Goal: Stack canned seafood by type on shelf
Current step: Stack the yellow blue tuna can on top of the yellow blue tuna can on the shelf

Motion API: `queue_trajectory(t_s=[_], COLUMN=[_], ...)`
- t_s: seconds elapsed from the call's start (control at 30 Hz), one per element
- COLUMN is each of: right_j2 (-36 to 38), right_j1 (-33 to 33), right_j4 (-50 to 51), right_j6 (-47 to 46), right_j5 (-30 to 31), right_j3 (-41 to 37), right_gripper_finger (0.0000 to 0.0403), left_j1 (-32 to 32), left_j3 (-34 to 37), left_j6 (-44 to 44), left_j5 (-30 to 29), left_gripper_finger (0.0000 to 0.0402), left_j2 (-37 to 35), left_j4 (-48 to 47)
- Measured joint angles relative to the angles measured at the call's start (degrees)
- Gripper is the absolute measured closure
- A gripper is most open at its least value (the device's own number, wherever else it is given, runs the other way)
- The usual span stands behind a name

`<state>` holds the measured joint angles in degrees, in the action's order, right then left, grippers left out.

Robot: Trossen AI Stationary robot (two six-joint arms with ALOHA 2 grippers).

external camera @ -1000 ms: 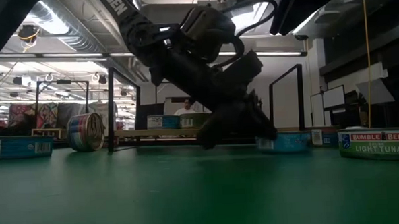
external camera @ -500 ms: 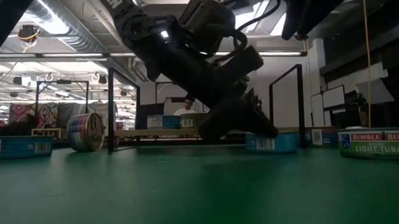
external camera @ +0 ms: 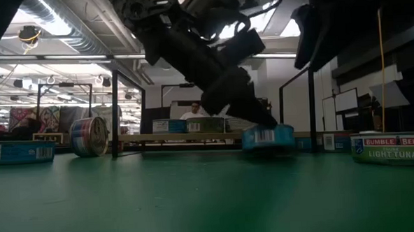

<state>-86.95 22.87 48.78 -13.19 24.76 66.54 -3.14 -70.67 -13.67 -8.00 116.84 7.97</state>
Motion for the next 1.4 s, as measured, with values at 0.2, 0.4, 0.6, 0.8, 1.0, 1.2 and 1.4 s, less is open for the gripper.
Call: queue_trajectory(t_s=[0.2,0.4,0.6,0.8,1.0,1.2,1.4], right_j2=[-0.1,-0.8,-1.4,-1.5,-1.5,-2.1,-4.9], right_j1=[0.0,0.0,0.0,0.0,0.0,0.0,0.0], right_j4=[-7.0,-12.3,-18.6,-20.0,-20.6,-21.5,-22.2], right_j6=[0.0,0.2,2.4,4.7,6.4,9.3,11.9], right_j5=[4.1,7.9,9.3,10.9,11.3,12.2,13.4], right_j3=[-5.3,-9.7,-13.4,-15.0,-15.0,-15.0,-14.9], right_gripper_finger=[0.0171,0.0171,0.0171,0.0171,0.0171,0.0171,0.0171], left_j1=[0.0,0.3,0.3,0.4,0.9,1.8,2.2], left_j3=[-0.3,-1.4,-3.2,-4.3,-4.4,-4.4,-4.4], left_j6=[4.1,7.4,8.0,9.4,11.6,14.9,15.5], left_j5=[0.0,0.1,0.3,0.4,0.7,4.1,4.7], left_gripper_finger=[0.0401,0.0401,0.0401,0.0401,0.0401,0.04,0.04], left_j2=[-1.4,-2.1,-2.1,-2.1,-2.1,-2.1,-2.0], left_j4=[-1.4,-2.0,-3.3,-4.1,-4.5,-4.5,-4.4])
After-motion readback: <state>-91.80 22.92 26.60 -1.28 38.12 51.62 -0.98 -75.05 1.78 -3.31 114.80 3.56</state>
